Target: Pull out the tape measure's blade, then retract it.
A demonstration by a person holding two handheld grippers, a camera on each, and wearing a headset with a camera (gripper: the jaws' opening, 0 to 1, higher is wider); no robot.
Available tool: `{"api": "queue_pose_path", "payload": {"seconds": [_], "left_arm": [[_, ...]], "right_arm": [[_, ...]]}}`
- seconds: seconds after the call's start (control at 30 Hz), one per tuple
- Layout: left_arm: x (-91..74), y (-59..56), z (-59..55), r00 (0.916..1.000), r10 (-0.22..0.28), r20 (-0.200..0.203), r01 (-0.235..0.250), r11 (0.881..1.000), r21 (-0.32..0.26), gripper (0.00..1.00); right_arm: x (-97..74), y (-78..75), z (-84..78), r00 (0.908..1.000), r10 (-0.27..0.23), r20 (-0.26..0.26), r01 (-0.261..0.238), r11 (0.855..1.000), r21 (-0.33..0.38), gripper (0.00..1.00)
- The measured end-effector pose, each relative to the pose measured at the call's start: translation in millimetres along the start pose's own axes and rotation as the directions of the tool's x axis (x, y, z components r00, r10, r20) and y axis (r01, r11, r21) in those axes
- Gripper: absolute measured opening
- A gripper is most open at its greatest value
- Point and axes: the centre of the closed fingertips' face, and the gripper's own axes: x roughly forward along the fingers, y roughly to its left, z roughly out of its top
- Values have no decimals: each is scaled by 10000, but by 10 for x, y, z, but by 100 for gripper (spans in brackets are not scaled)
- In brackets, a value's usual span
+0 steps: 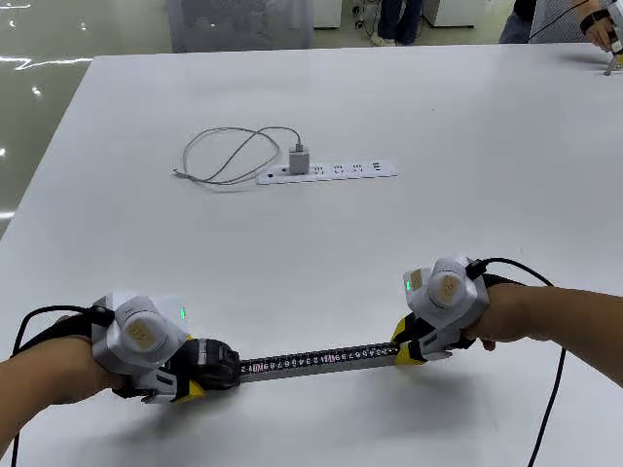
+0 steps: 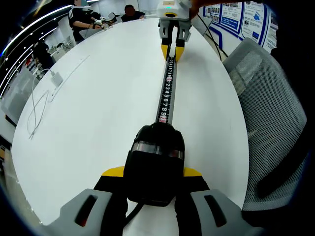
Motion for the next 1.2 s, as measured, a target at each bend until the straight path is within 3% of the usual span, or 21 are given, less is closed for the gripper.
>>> {"api": "queue_pose_path", "payload": {"seconds": [0.77,1.07,1.2], "left_arm": [[1,-6,2,10000,37,18,-37,10000,1,32],[2,4,13,9996,99,260,-94,9998,-178,33],[5,9,13,9999,80,116,-80,10000,10,33]], "right_arm": [[-73,-19,-133,9999,-130,-55,131,9998,156,9],[-69,-24,-123,9996,-231,-151,230,9997,-76,10],[-59,-2,-106,9988,-322,-381,295,9971,-697,11]]}}
